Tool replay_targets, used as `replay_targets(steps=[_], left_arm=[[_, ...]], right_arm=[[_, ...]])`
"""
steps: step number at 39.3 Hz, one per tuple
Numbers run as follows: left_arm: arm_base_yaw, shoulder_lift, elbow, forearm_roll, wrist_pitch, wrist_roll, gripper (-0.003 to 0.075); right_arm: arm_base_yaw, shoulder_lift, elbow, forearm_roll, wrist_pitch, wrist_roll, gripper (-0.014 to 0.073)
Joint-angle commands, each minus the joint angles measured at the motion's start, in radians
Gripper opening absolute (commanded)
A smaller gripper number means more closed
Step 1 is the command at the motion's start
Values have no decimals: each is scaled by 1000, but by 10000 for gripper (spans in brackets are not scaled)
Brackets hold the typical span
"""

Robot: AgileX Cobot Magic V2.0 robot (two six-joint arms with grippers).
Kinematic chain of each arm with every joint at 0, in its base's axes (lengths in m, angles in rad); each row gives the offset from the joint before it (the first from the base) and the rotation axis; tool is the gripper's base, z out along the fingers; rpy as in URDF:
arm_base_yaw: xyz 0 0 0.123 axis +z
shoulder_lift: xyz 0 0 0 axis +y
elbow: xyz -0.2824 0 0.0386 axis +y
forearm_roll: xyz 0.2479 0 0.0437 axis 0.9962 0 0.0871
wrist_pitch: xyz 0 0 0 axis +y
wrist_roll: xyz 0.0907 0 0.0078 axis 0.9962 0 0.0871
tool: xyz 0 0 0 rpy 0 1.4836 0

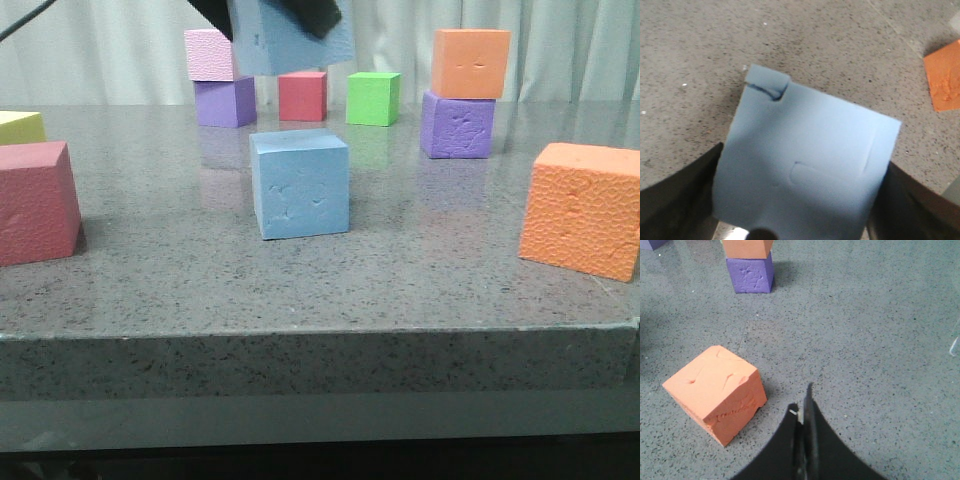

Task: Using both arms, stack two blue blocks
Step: 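Carry the cube over the centered blue cube and lower it on top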

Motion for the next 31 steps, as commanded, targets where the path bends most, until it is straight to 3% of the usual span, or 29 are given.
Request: replay_targets(steps=[1,31], left_arm=[[-21,-55,-8,-15,16,-13,410],[-25,-53,74,-27,16,-19,410]], right_arm=[[-3,3,-30,-23,-70,-5,-72],[-3,3,-30,-23,-70,-5,-72]])
